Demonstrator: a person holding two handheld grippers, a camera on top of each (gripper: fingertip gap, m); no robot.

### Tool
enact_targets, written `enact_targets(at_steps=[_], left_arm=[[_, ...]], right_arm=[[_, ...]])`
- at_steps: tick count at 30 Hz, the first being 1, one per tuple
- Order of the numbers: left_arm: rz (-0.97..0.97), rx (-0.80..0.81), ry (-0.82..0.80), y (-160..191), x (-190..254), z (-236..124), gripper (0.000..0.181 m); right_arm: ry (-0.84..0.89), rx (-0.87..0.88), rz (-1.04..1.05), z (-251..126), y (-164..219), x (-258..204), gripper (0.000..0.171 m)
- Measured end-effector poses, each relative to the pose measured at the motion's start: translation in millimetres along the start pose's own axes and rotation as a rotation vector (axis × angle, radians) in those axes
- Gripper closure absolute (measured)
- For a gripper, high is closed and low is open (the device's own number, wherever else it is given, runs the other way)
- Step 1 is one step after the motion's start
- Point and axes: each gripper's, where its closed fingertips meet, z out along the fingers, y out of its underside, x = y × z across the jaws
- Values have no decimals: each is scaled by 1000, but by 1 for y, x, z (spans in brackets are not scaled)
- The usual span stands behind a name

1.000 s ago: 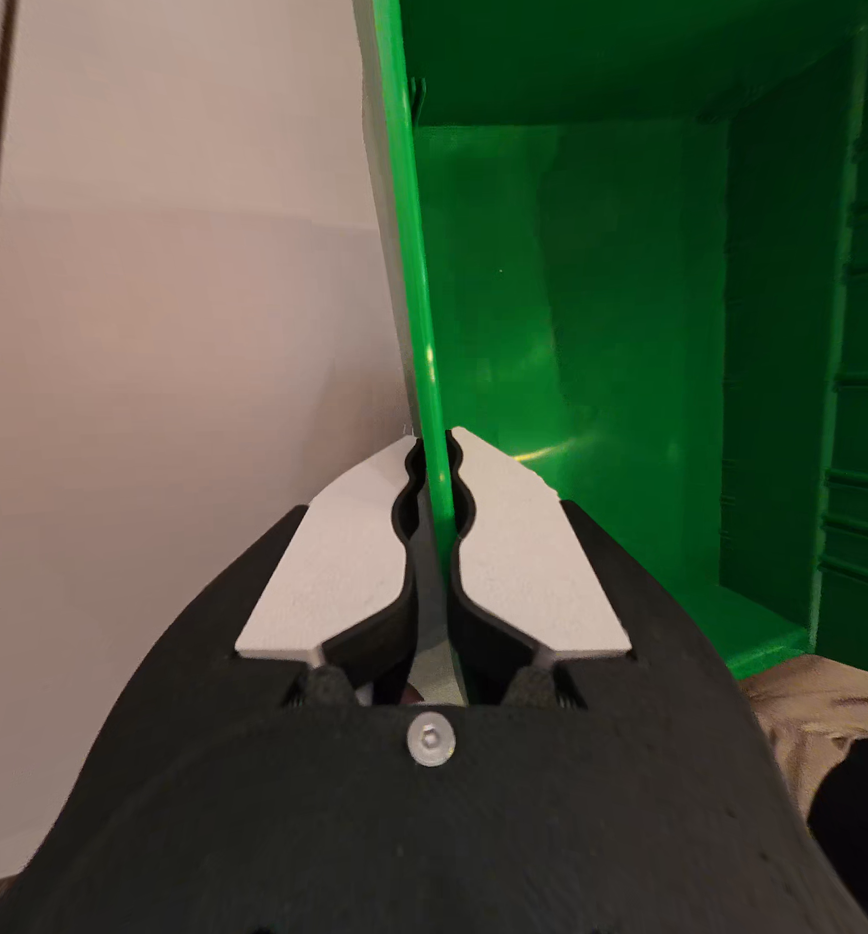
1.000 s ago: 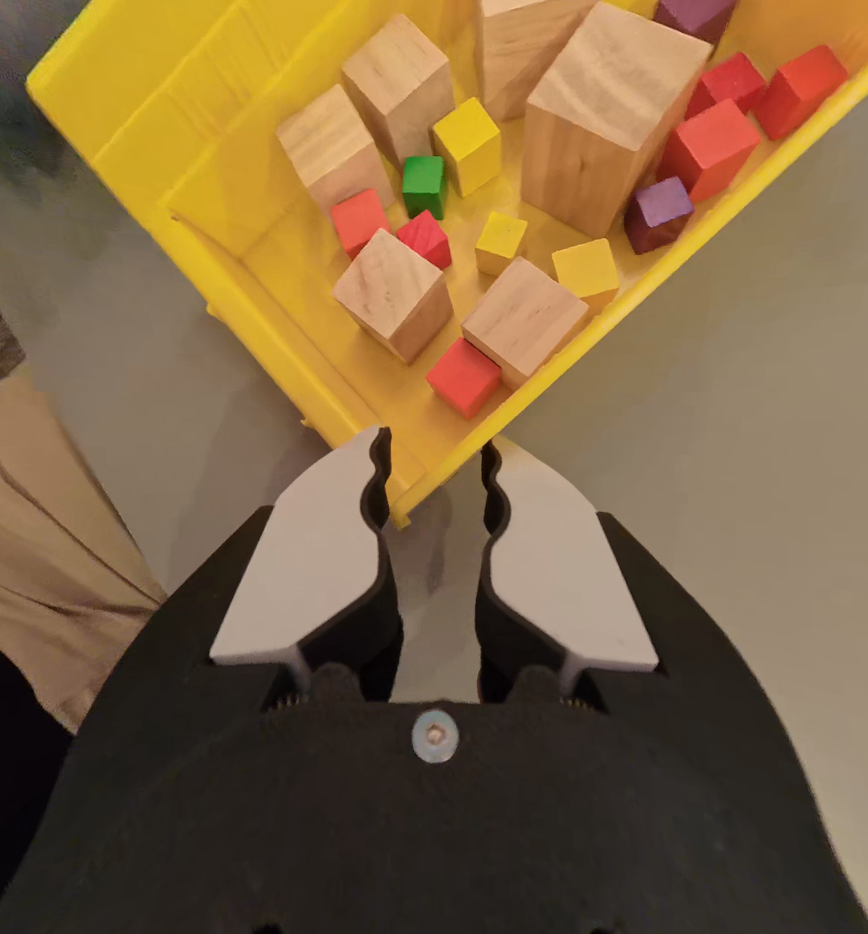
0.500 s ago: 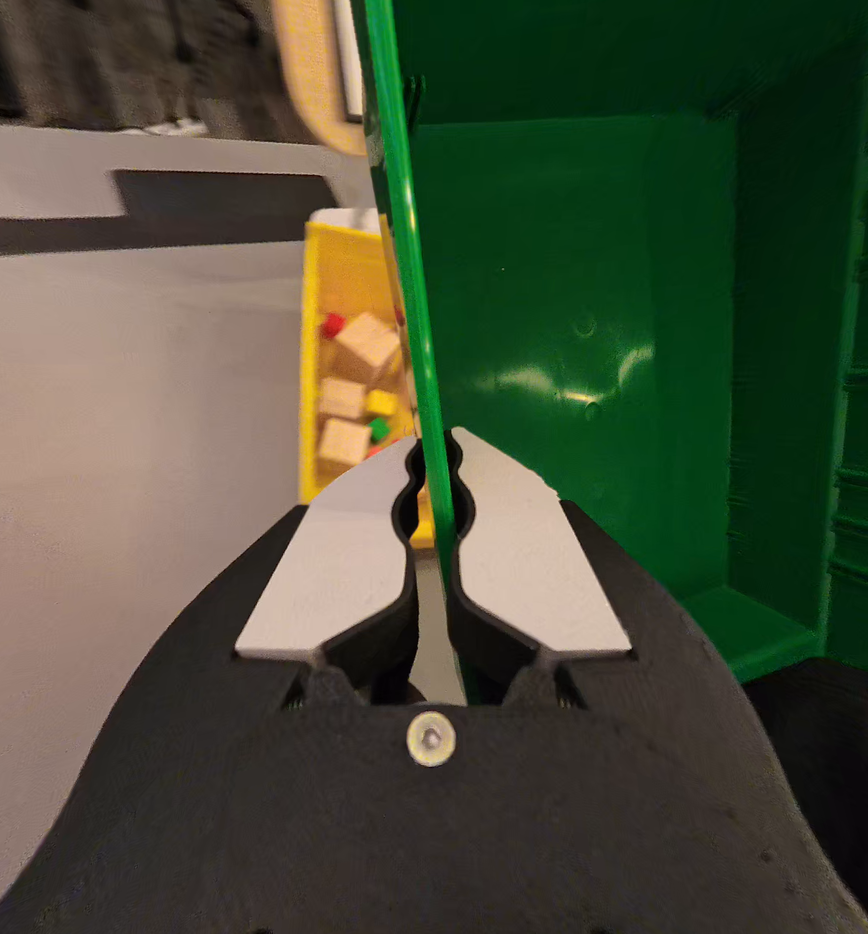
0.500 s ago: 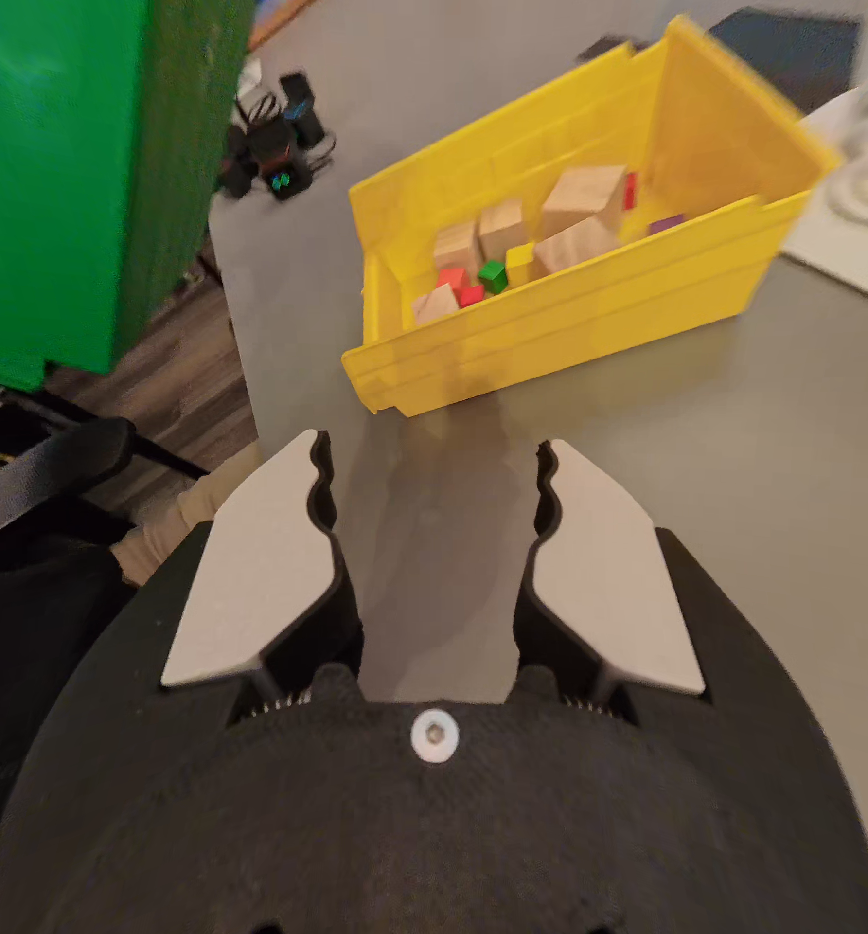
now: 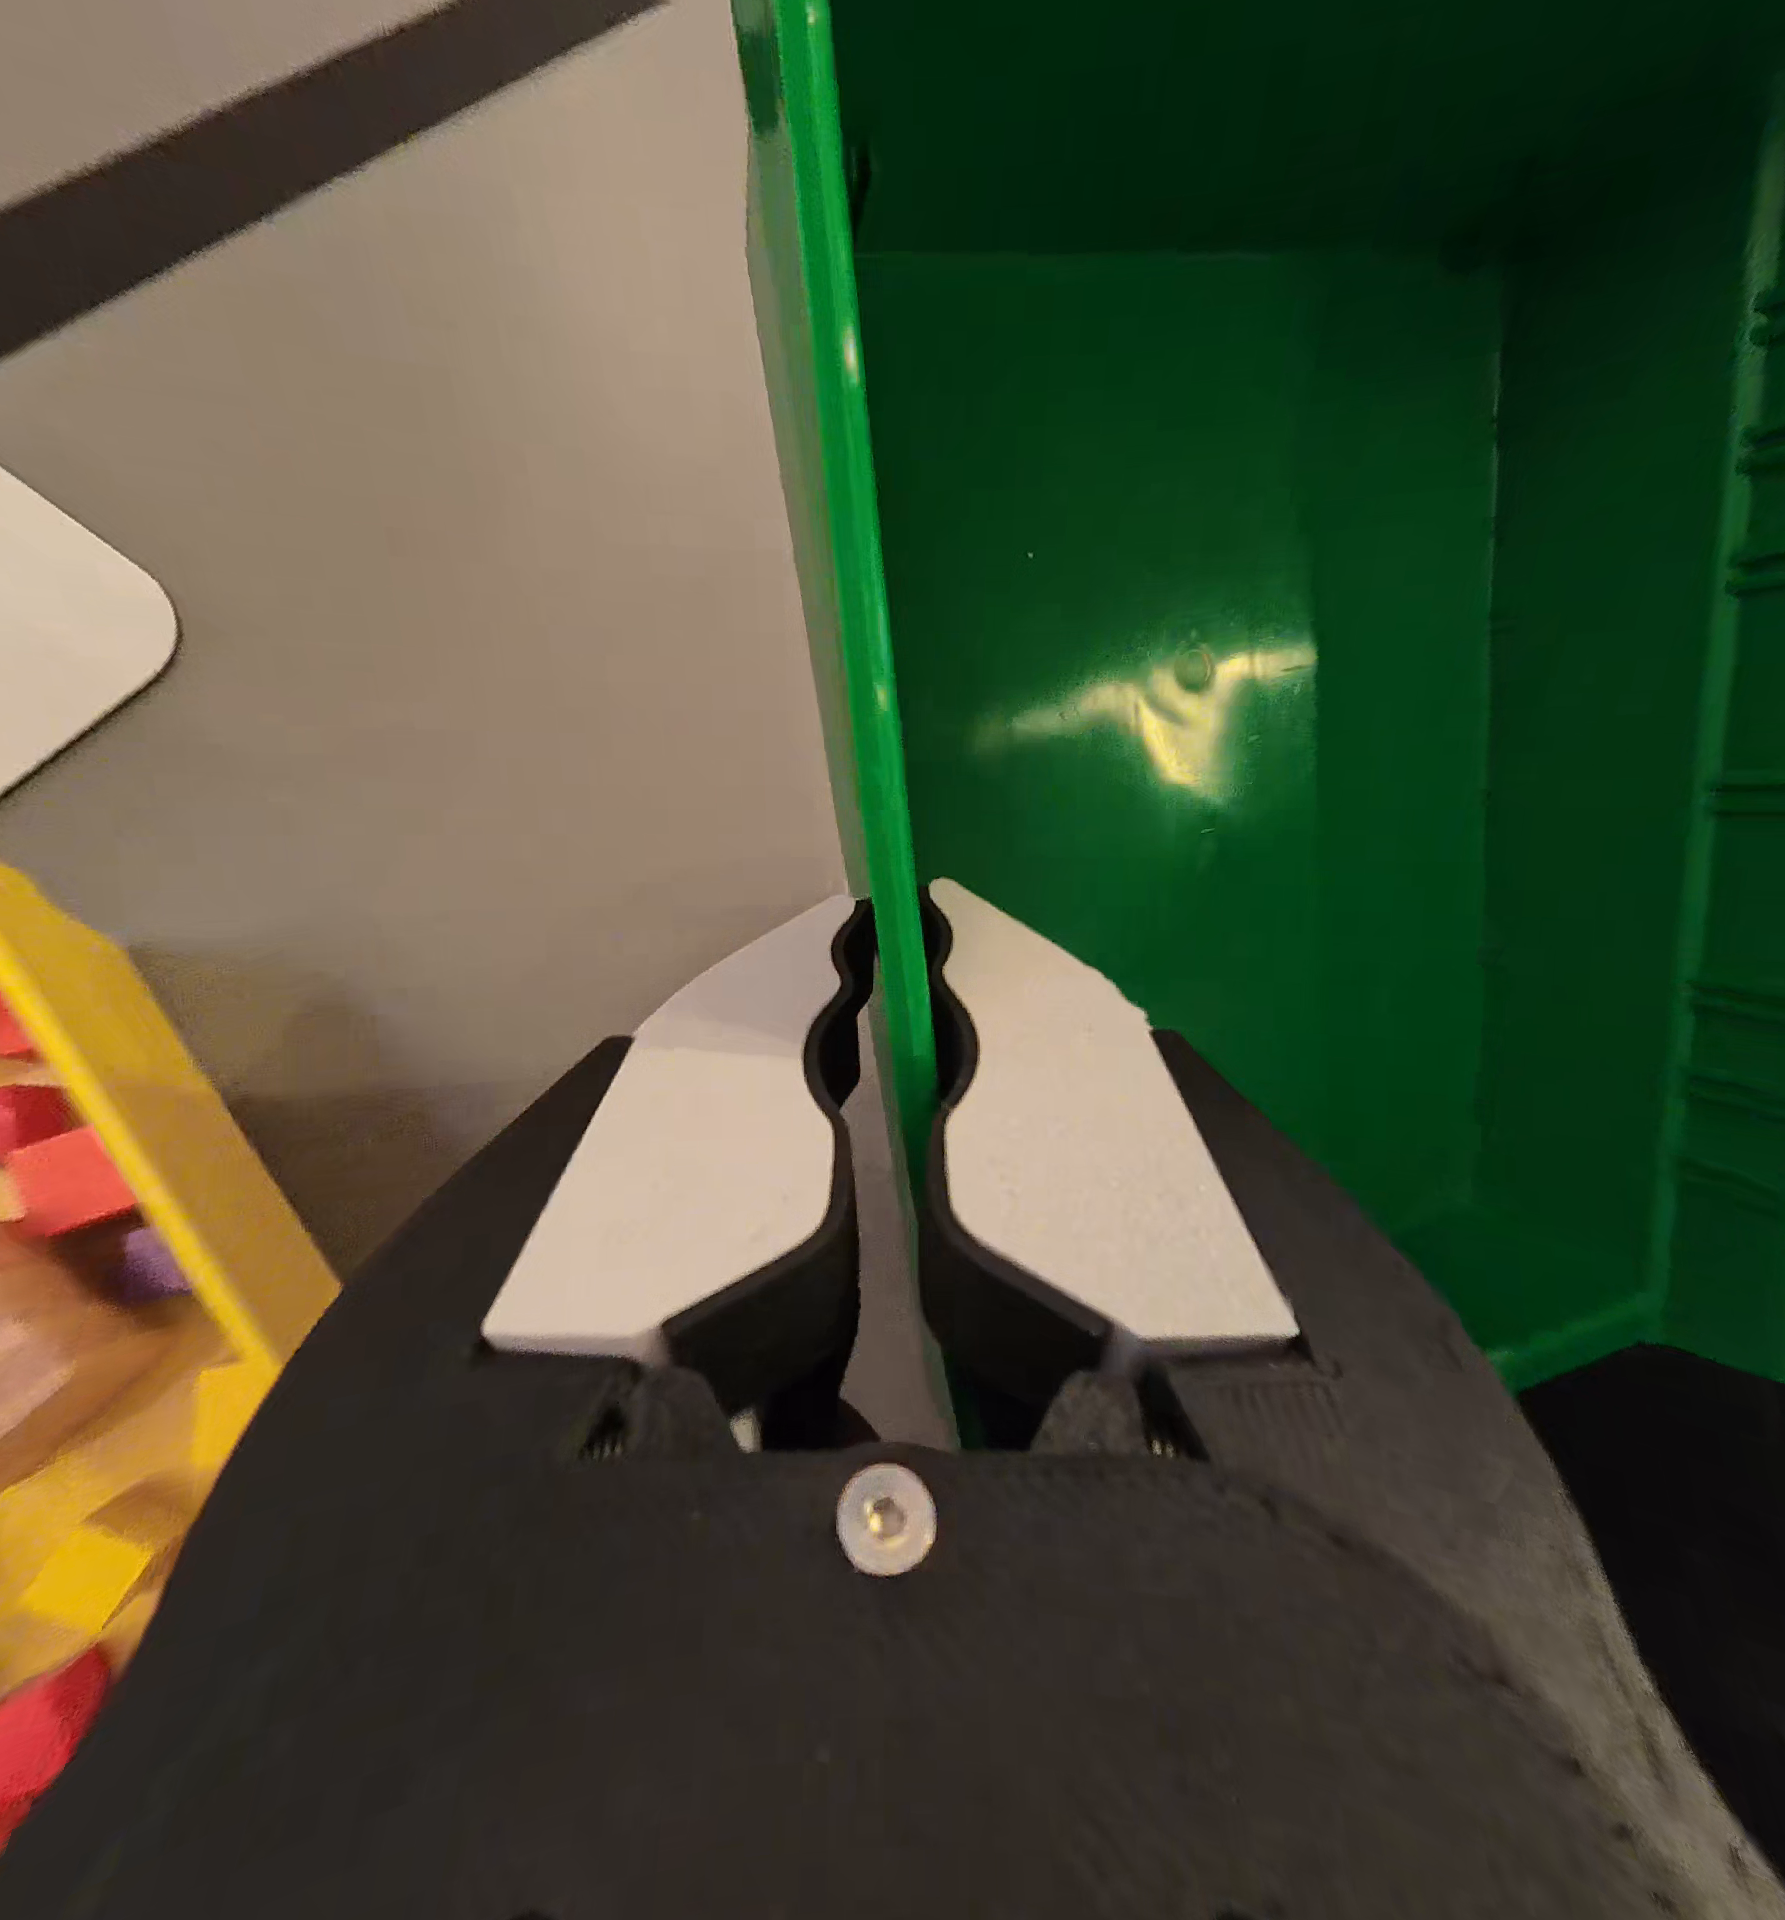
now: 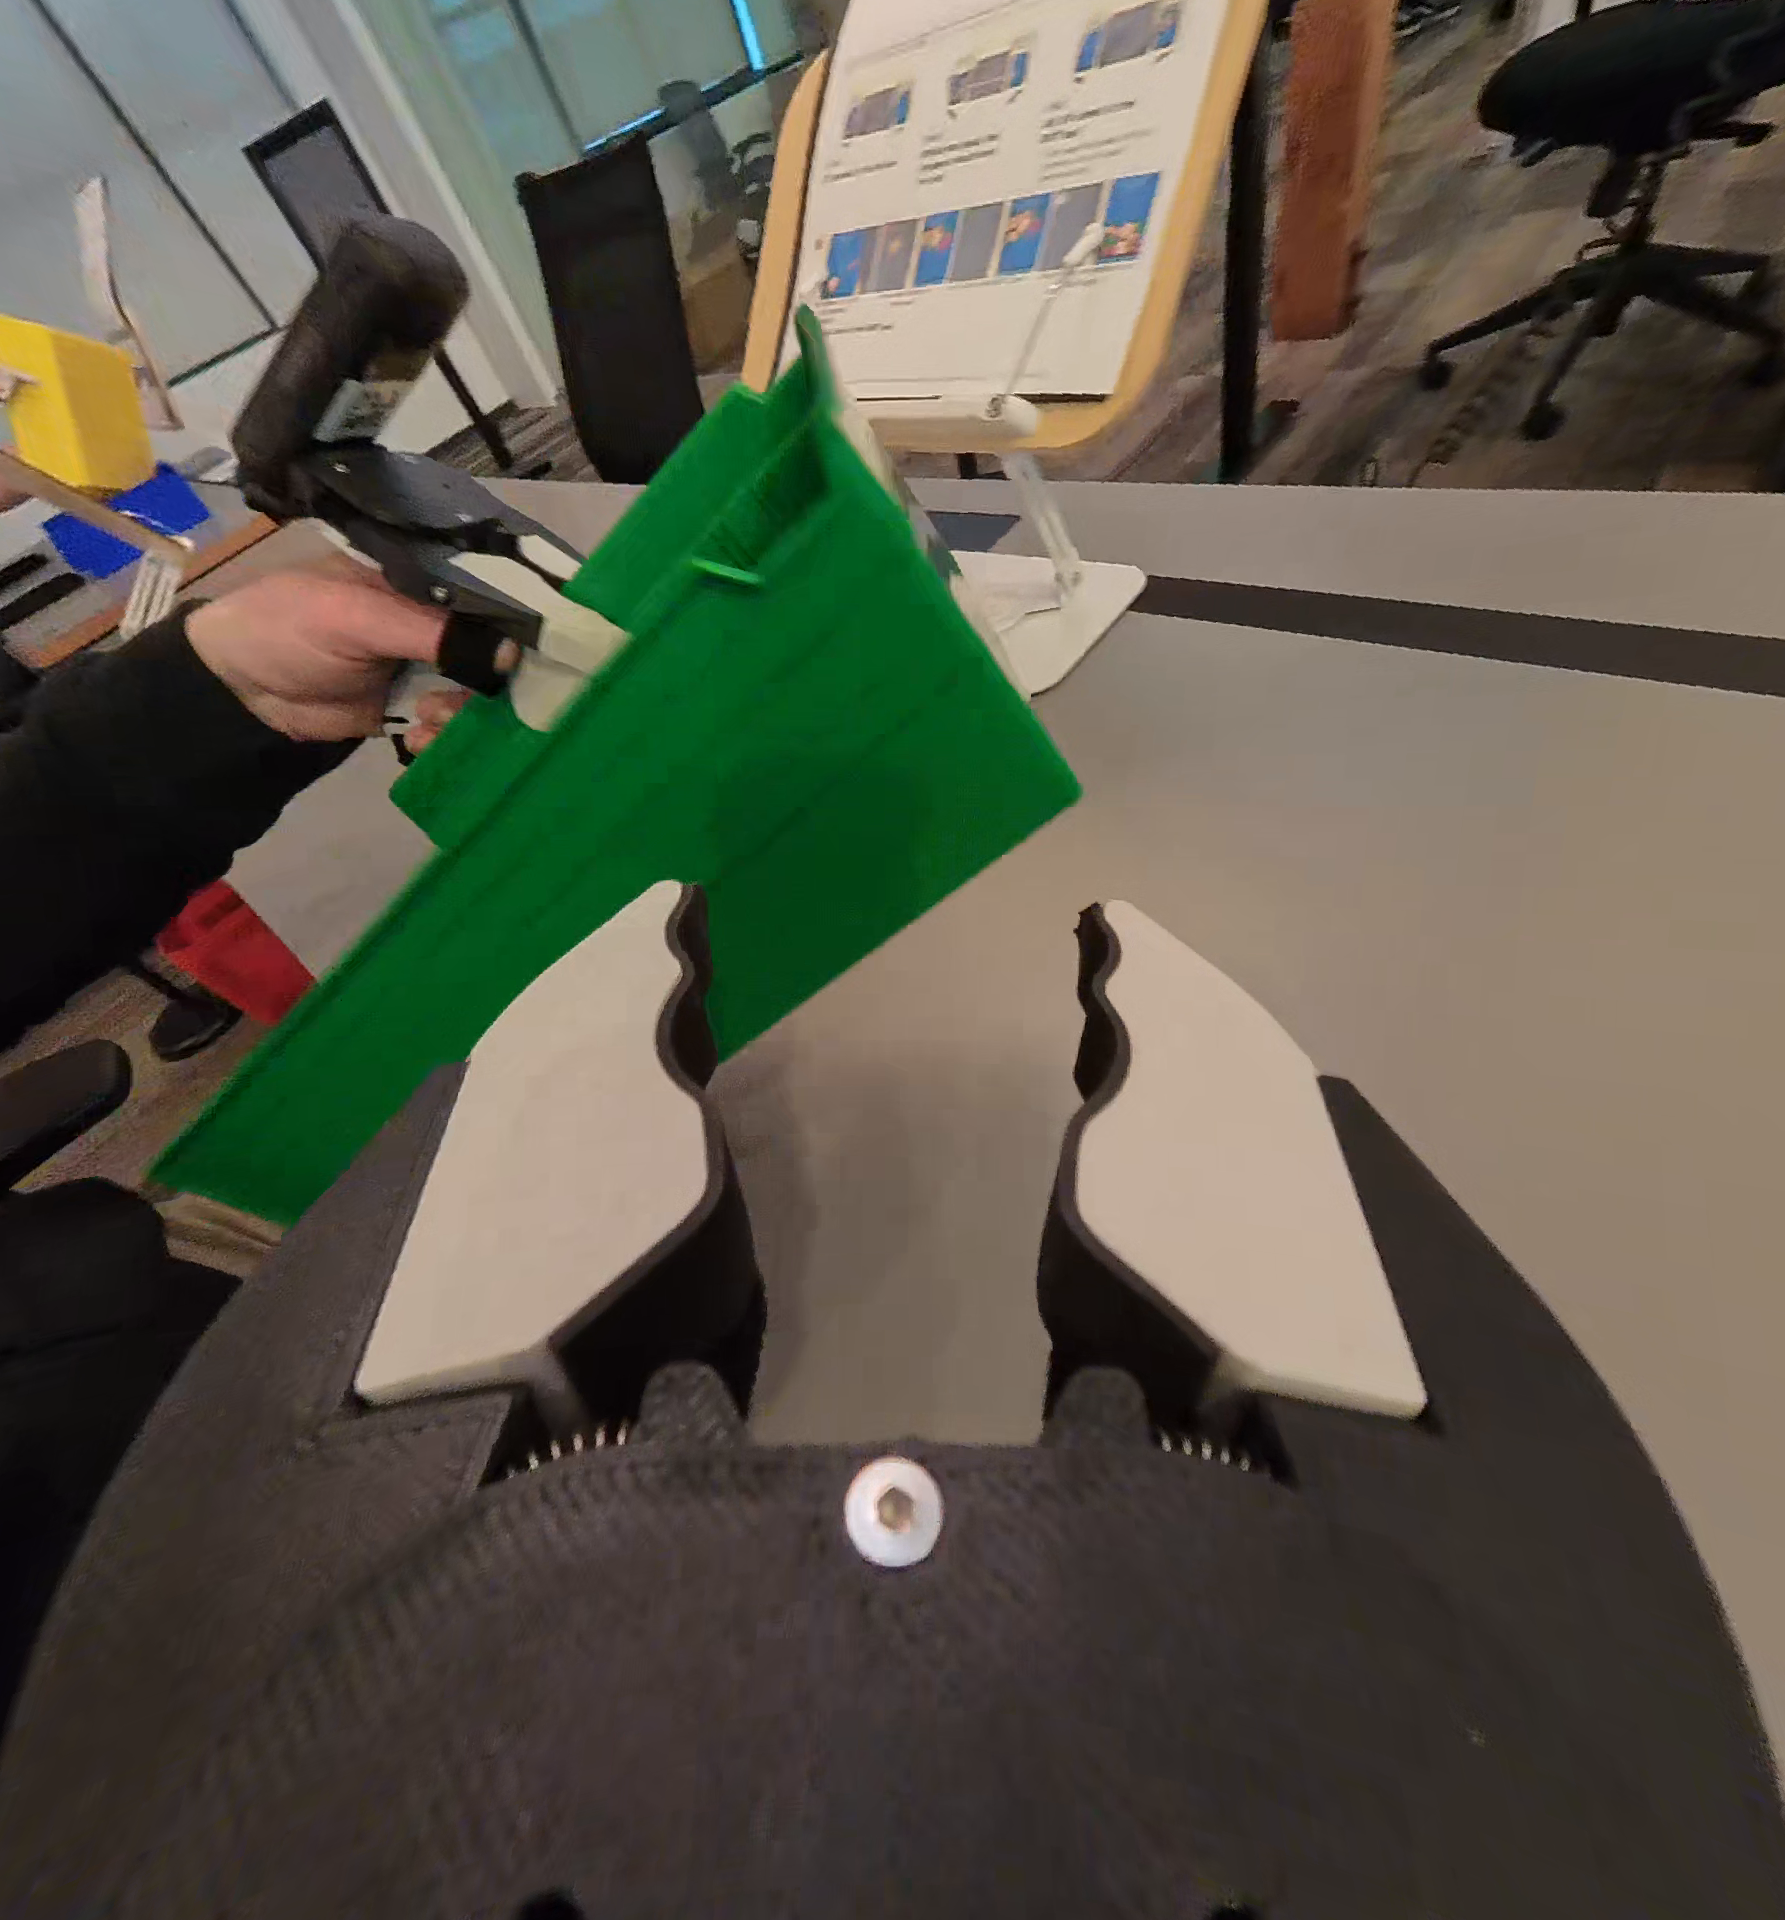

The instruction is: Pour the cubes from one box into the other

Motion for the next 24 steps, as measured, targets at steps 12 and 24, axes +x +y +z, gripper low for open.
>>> enact_targets(at_steps=[12,24], left_arm=[[-212,-149,-112,54,-55,77,163],[59,65,-551,32,-81,46,130]], right_arm=[[-31,-196,39,61,71,-13,100],[52,-431,-20,125,127,-17,92]])
